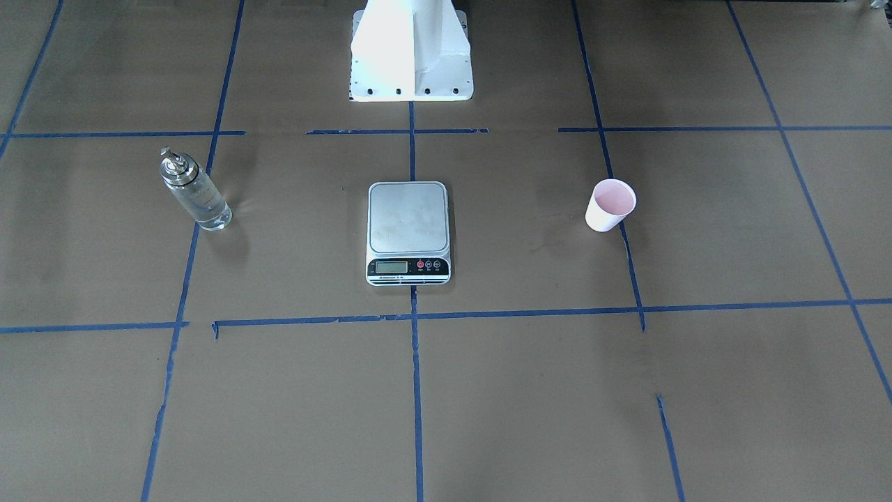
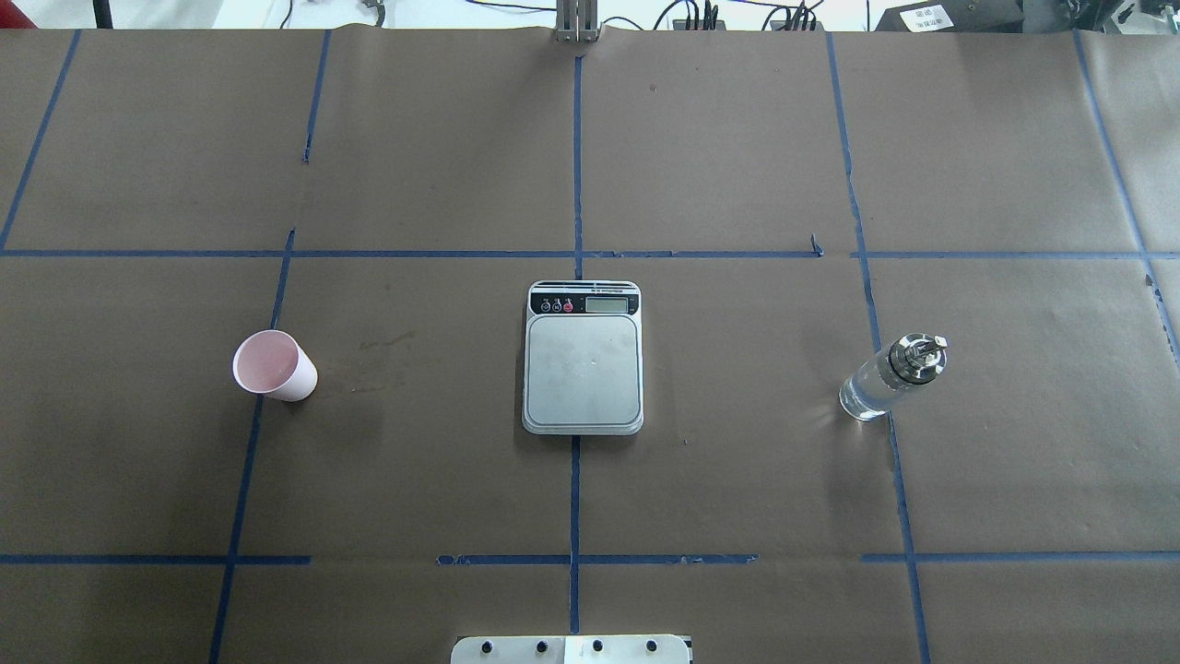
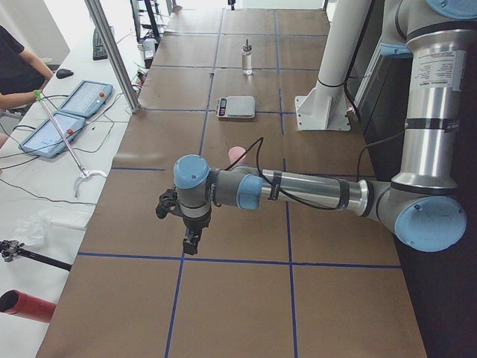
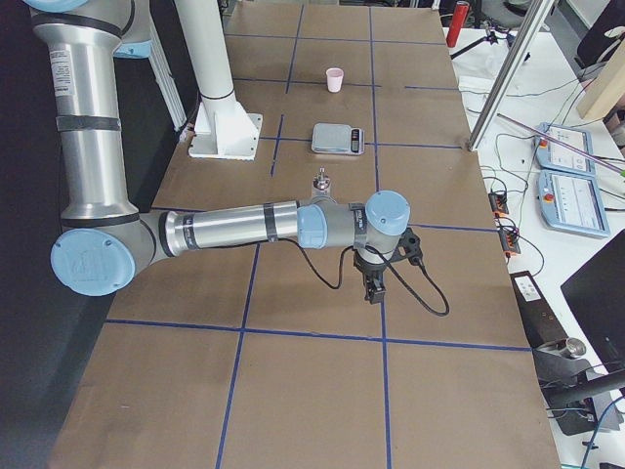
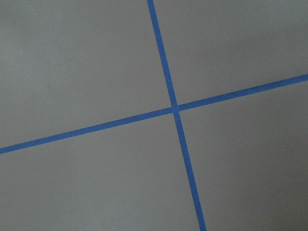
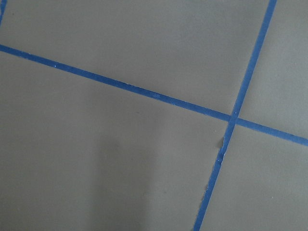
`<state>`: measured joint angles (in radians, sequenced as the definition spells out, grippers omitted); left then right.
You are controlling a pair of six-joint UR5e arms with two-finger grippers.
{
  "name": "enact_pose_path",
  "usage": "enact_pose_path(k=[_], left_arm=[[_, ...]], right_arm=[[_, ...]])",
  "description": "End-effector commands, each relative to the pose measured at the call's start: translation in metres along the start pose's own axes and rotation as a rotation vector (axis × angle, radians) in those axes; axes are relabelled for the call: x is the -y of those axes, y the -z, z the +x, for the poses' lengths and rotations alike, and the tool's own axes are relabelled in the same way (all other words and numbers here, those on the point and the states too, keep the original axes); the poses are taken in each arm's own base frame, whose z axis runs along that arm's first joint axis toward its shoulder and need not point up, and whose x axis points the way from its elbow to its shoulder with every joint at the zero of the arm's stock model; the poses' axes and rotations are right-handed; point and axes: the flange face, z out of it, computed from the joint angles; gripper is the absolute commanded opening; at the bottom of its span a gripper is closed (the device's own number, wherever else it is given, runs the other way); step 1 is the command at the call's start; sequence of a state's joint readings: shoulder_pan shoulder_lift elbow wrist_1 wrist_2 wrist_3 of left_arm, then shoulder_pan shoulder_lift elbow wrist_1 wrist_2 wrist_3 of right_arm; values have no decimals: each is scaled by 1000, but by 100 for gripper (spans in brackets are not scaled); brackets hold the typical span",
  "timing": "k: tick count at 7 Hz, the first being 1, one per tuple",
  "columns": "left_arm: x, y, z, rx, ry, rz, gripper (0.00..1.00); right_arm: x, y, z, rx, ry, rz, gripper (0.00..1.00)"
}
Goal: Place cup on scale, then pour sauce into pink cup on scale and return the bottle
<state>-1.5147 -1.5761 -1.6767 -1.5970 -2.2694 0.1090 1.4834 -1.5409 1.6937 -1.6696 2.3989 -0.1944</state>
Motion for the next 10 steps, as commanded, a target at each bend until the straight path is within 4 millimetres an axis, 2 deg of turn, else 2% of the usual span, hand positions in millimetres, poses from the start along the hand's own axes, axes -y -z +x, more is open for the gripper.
enact_pose_path(k=[1,3,5,6,7,8,9,10], left_arm=[[4,6,9,-8,-48,39,100],[7,5,13,-10,-55,45,100],[12,10,45,-219,-112,112,100],[24,14,105,-309,-55,119,100],[30,24,178,-371,-23,143,100],[30,2,249,-413,47,82,100],[37,-25,332,-364,88,83,98],[23,-53,382,-335,82,76,99]], right_arm=[[-9,-4,4,2,-2,-3,100],[-10,-4,3,2,23,20,100],[-34,-17,11,-5,59,61,100],[-37,-16,9,-9,102,109,100],[-37,-17,9,-9,102,108,100],[-35,-13,5,-9,112,117,100],[-35,-13,2,26,111,122,100],[-34,-11,-4,66,115,129,100]])
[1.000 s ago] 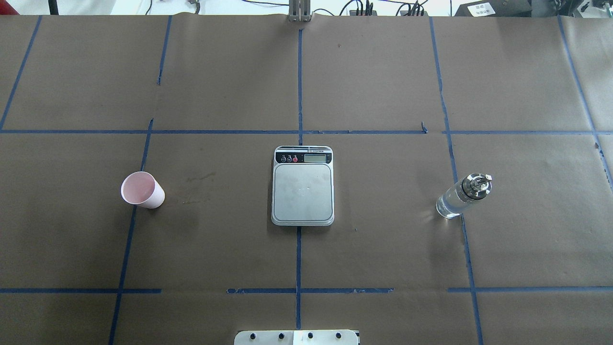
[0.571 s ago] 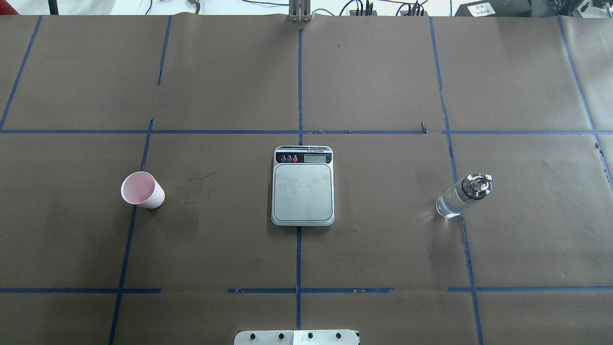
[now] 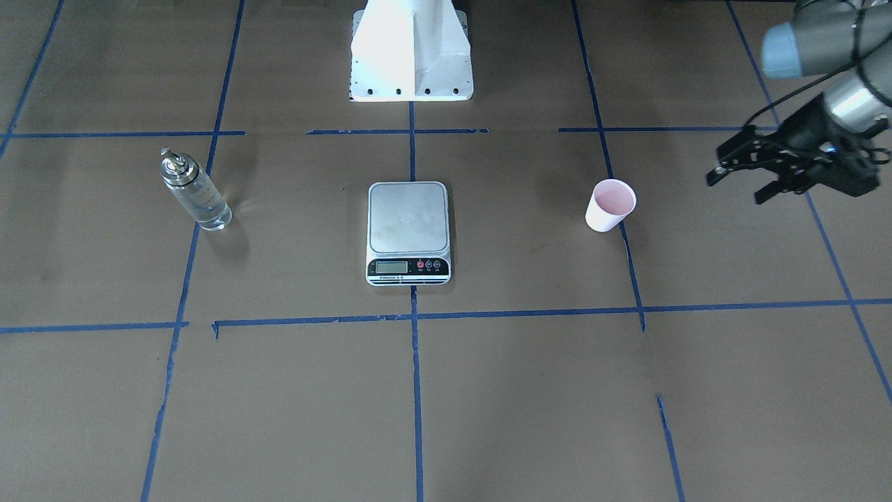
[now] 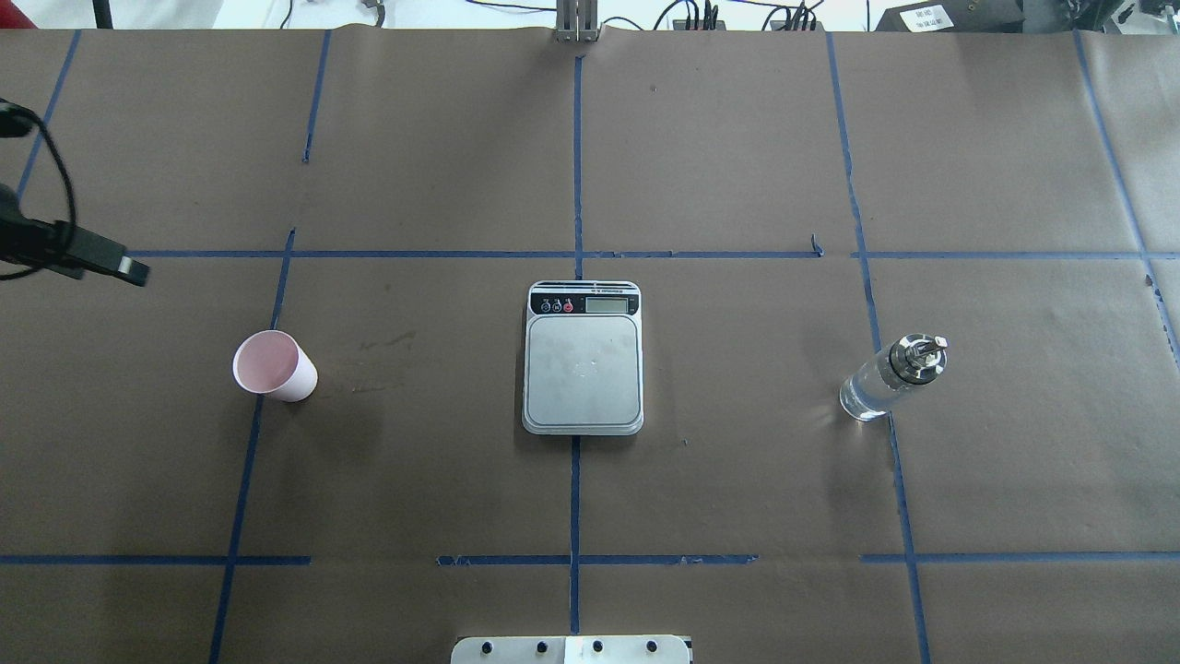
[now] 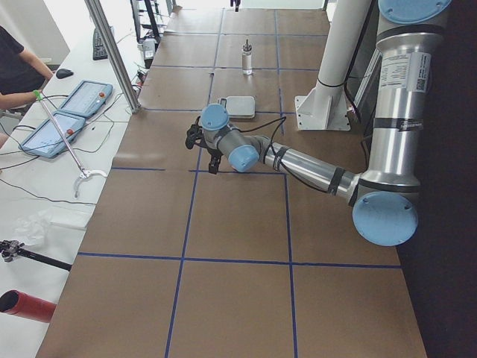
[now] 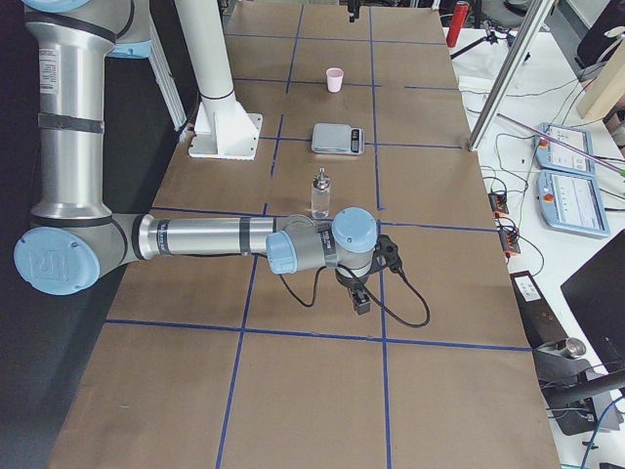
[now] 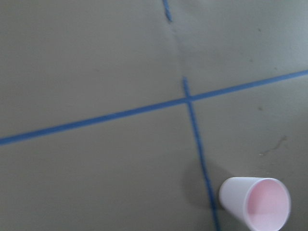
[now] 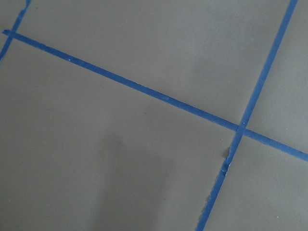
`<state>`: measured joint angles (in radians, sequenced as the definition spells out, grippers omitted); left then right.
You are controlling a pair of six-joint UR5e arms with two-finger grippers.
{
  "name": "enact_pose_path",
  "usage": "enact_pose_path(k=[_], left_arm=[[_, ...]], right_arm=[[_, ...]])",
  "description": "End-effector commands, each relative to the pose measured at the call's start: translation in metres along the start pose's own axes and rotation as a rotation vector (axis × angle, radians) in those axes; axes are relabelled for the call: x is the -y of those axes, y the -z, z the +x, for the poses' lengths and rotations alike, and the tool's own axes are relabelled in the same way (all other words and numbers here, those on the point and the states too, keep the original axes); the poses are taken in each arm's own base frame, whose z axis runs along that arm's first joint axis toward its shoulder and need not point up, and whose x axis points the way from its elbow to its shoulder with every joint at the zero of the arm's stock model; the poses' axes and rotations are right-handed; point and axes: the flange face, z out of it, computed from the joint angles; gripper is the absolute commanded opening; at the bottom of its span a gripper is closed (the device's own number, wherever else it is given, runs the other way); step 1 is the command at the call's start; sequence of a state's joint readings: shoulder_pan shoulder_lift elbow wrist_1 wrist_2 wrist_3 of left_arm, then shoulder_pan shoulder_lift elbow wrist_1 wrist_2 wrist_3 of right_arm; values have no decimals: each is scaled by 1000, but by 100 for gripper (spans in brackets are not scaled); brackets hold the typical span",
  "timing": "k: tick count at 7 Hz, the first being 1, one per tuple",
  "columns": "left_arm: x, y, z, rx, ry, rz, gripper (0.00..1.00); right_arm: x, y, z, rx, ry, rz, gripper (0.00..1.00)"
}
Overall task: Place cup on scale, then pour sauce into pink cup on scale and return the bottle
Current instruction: 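Reach the left gripper down to the pink cup and grasp it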
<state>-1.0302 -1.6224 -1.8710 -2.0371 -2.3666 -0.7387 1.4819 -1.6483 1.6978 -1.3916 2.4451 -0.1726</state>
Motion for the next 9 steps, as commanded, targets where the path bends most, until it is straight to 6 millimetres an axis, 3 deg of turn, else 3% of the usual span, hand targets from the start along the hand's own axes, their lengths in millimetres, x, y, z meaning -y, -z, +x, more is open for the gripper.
enact_pose_path(k=[1,5,8,9], left_arm=[[-32,-68,68,24,24,-24,99],[-36,-85,52,56,133,-52,98],[-36,-102,46,72,151,-75,93],[-43,-115,52,72,139,-99,86]], right_arm=[[1,1,-8,66,-2,14,100],[1,1,-8,69,1,15,100],[0,0,-7,70,1,12,100],[0,0,-7,68,2,13,100]])
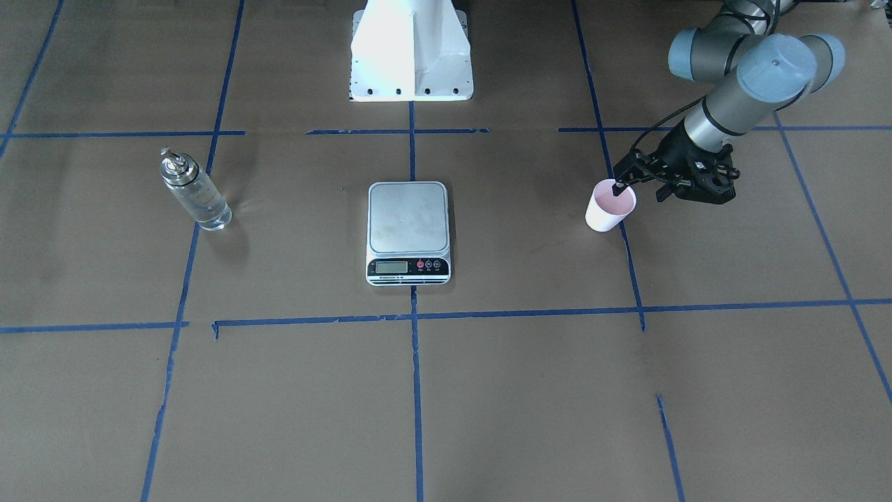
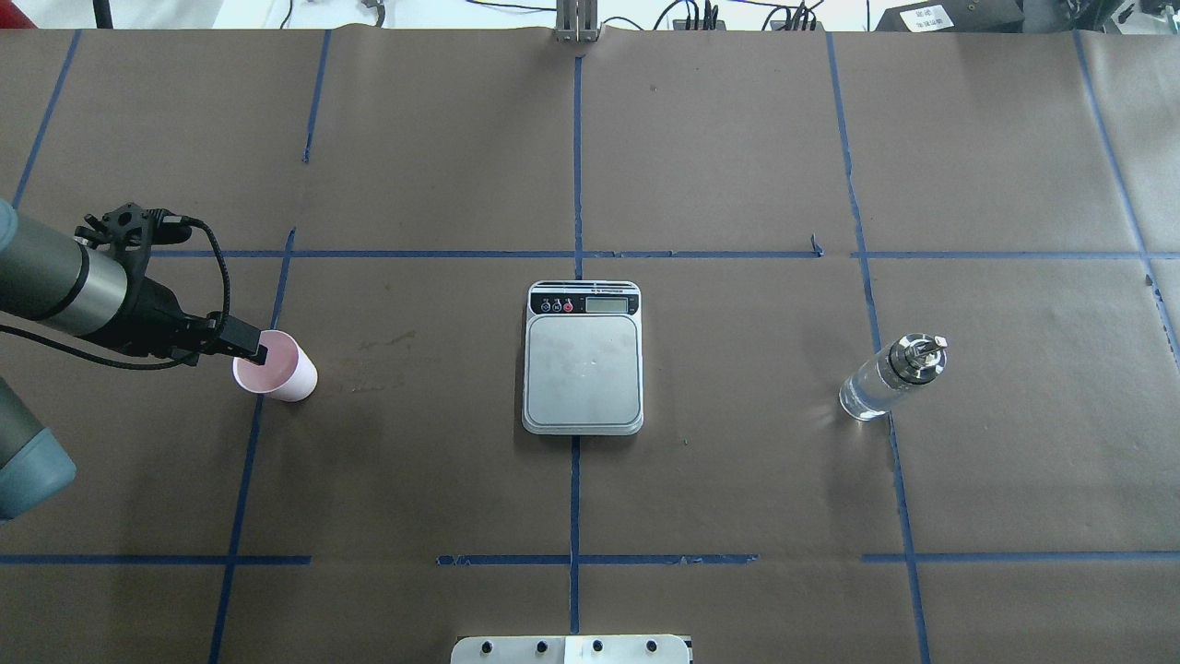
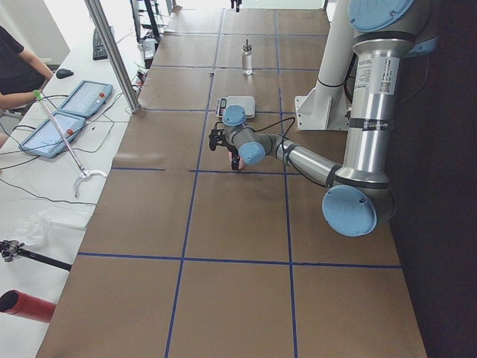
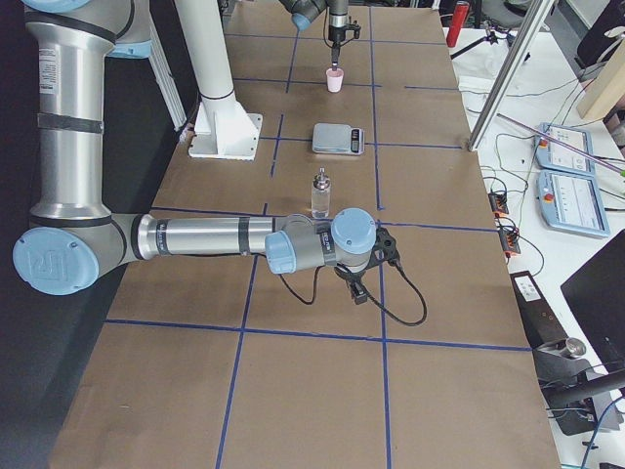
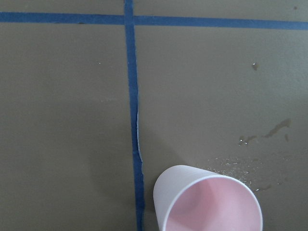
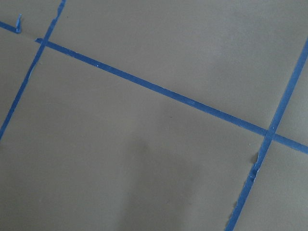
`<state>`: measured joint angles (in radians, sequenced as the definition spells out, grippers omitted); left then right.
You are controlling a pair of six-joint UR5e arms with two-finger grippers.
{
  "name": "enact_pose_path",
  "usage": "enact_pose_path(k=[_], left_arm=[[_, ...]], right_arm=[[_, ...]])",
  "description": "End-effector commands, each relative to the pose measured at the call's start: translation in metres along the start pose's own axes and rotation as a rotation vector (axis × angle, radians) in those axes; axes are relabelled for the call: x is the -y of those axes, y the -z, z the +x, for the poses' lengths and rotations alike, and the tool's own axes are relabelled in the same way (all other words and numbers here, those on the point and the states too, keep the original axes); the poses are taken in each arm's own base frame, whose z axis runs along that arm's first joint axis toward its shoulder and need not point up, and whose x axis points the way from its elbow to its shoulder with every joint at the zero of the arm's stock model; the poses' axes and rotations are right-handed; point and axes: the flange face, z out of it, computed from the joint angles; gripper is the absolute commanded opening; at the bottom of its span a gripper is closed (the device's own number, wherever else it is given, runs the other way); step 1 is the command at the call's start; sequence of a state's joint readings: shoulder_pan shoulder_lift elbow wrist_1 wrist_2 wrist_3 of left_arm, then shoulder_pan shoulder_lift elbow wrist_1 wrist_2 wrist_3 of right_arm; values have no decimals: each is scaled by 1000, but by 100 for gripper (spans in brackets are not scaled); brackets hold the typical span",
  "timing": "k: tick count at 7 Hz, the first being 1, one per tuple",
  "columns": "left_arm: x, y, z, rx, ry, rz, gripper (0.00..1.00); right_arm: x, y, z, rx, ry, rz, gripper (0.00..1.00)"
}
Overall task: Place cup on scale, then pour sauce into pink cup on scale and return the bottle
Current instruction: 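Reach the left gripper down to the pink cup and grasp it, then lift the pink cup with the left gripper and carry it over the scale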
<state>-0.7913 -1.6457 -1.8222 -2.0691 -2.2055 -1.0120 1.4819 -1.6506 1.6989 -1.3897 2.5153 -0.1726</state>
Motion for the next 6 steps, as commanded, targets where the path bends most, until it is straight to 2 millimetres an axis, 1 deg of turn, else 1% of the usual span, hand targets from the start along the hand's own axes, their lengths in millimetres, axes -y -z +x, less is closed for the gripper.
enact_pose_path(k=[1,2,3,4,5,6], left_arm=[[-8,-17,10,2,-17,-31,61],[-12,-25,15,15,-31,-24,15],[-10,-25,17,28,-34,-2,0],[-9,-23,17,31,-25,0,0],[-8,-10,24,34,-15,3,0],[6,17,73,60,10,-3,0]], right_arm=[[0,0,0,-1,2,-1,100],[-2,0,0,-1,0,-2,99],[0,0,-1,0,3,0,98],[0,1,-1,2,4,2,97],[0,1,-1,0,7,3,98],[4,4,-4,-6,32,26,99]])
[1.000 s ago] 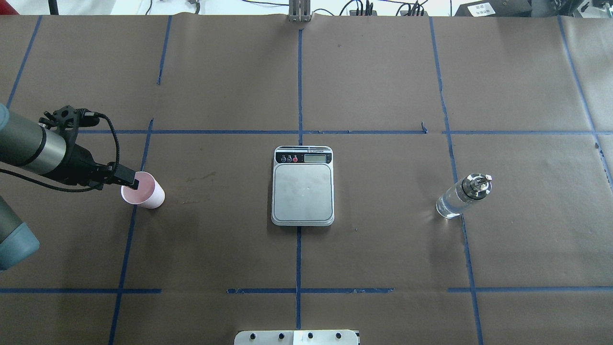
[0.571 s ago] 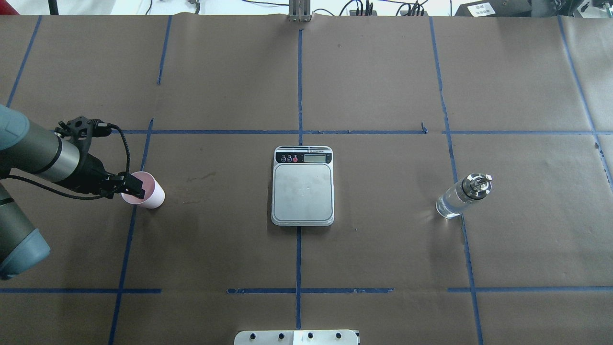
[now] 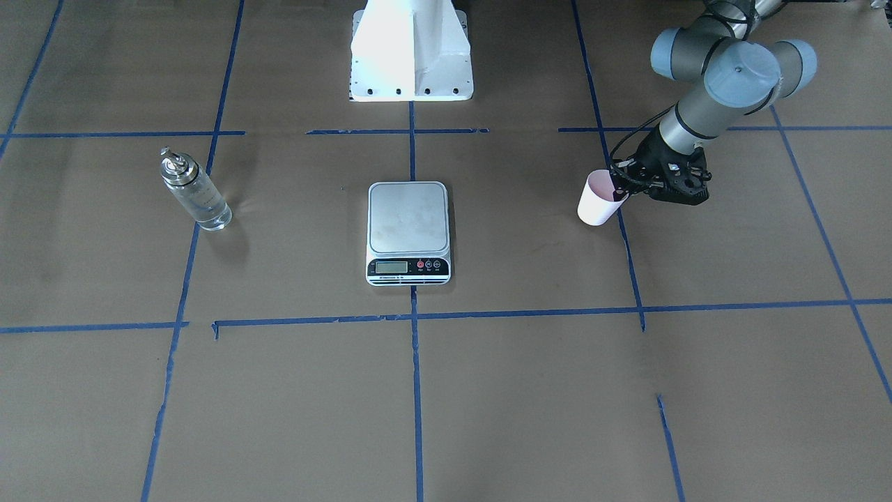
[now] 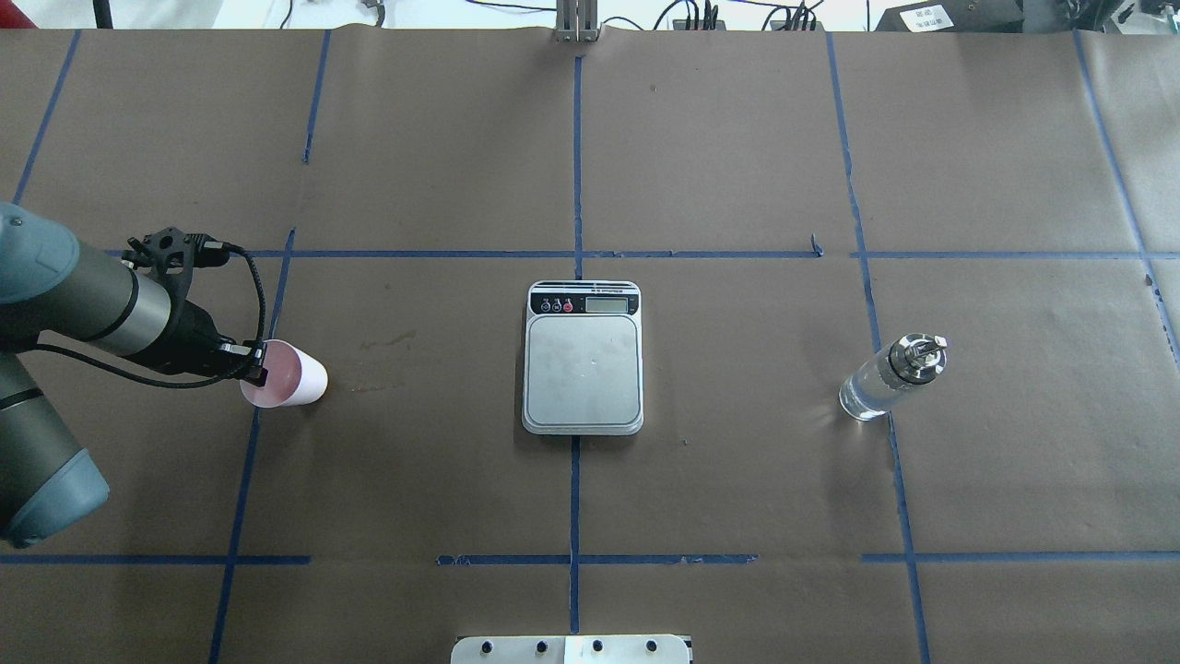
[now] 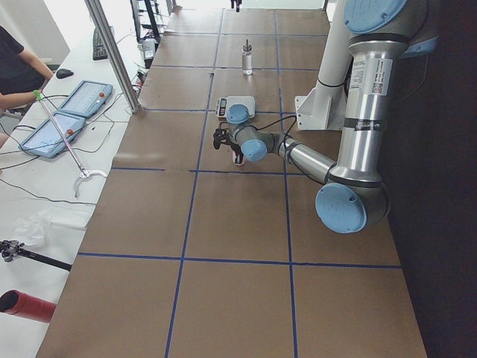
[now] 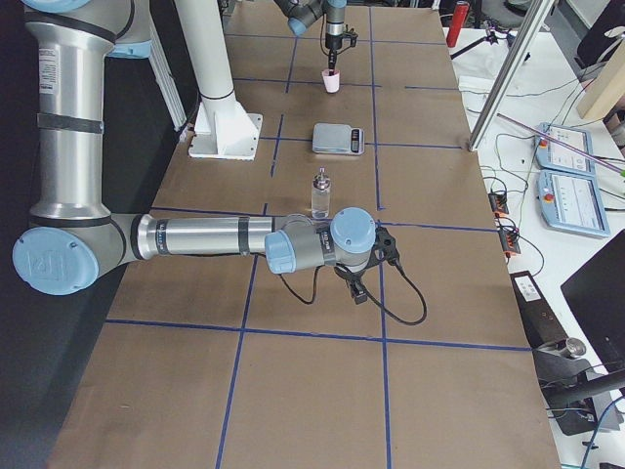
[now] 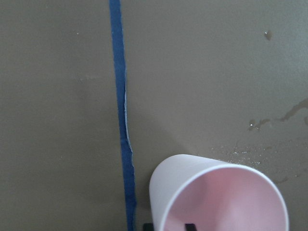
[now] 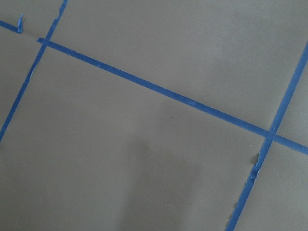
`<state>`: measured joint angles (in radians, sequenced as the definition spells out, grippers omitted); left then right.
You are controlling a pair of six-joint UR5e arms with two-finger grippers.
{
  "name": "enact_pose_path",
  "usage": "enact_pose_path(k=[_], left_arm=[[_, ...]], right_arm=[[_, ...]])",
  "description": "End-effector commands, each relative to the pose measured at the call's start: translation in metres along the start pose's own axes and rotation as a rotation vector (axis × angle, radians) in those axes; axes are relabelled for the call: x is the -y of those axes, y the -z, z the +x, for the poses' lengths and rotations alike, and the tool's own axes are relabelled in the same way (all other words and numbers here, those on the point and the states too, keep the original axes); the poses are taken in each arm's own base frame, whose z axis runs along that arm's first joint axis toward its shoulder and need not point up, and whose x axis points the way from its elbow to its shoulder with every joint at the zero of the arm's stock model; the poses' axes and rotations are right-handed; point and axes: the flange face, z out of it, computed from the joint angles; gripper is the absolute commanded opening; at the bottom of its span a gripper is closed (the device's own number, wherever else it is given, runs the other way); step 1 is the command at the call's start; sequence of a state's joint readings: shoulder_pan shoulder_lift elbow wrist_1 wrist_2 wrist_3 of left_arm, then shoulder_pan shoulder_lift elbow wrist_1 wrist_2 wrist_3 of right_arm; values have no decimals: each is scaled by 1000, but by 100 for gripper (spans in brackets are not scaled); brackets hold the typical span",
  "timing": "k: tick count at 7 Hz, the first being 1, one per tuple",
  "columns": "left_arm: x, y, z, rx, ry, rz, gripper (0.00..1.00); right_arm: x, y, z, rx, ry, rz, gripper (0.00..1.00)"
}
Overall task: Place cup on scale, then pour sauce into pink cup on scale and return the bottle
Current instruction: 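Lift the pink cup with the left gripper and carry it over the scale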
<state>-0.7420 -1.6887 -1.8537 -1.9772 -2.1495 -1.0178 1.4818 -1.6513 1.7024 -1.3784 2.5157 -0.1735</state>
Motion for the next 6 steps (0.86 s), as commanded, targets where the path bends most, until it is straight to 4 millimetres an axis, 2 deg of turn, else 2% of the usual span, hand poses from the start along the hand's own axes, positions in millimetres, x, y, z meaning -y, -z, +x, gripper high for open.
enact_pose_path(k=[1,2,3,4,5,6], left_arm=[[46,58,127,53,72,-11,0],[72,68,201,48,183,-16,0],[66,52,259,23,223,-53,0],[69,48,303,7,233,-66,0],[68,43,320,2,248,-77,0],[55,26,334,6,233,-107,0]], right_arm=[[5,4,-4,-6,32,27,99],[10,8,-10,-8,43,38,99],[15,13,-16,-7,55,48,99],[18,18,-23,-6,43,57,99],[13,16,-22,-2,17,50,98],[13,15,-24,4,1,48,97]])
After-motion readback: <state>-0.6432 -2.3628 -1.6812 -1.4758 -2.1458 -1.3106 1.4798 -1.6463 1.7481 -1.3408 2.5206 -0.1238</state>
